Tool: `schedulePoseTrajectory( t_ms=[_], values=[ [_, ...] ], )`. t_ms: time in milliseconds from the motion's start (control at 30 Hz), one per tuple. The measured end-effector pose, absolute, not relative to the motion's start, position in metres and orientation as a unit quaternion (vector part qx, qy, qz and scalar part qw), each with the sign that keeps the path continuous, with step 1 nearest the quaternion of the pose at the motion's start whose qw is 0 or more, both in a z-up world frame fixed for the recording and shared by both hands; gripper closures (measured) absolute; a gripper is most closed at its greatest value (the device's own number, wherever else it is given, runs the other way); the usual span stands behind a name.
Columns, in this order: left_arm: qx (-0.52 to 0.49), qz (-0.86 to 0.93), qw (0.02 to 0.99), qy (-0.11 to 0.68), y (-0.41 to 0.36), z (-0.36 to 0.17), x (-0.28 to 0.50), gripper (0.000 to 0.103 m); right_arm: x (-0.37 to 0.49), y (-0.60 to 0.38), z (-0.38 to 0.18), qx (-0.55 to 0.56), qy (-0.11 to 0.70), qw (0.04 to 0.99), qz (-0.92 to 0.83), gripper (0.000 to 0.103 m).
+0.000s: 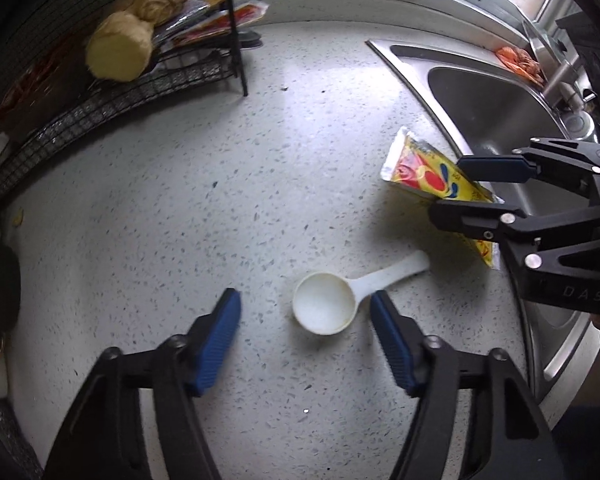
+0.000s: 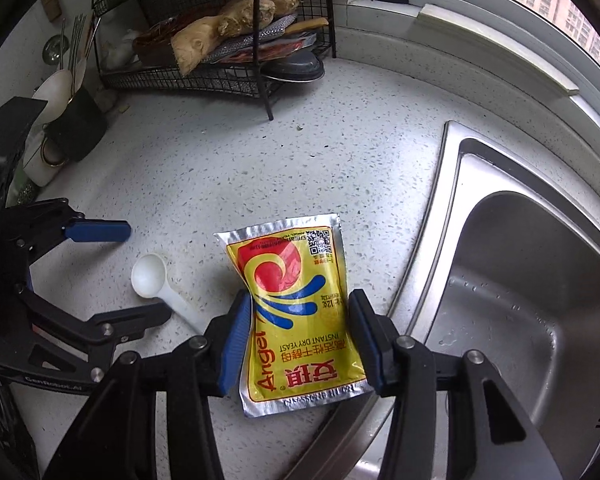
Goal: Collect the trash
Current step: 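Grasp the yellow yeast sachet with the right tool while the left tool grasps the white scoop, then carry the scoop and yeast sachet down over the red bucket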
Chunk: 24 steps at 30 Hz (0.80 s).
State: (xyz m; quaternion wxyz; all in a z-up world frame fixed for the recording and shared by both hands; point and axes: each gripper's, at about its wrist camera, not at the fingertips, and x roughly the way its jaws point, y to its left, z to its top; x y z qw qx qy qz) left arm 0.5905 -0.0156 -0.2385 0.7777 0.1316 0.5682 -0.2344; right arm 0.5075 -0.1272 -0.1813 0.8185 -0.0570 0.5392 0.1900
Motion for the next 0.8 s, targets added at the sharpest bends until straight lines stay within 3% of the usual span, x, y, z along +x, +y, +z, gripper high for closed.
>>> schedulePoseTrajectory(
  t_ms=[33,100,133,467,800],
  values=[
    [0.134,-0.236,0.777,0.568,-0.017,-0.238,0.592,0.05,0.507,-0.128,-0.18,-0.053,0.538,0.819,0.189,0.057],
    [0.133,-0.24,0.778,0.565,-0.018,-0.236,0.593,0.07,0.512,-0.129,-0.184,-0.051,0.537,0.821,0.187,0.057],
    [0.13,-0.24,0.779,0.565,-0.018,-0.236,0.594,0.073,0.512,-0.131,-0.183,-0.049,0.537,0.821,0.187,0.057],
    [0.106,-0.238,0.783,0.565,-0.023,-0.226,0.573,0.073,0.497,-0.143,-0.172,-0.044,0.525,0.829,0.186,0.057],
    [0.107,-0.216,0.81,0.534,-0.053,-0.181,0.49,0.073,0.424,-0.17,-0.14,-0.052,0.499,0.842,0.2,0.057]
  ],
)
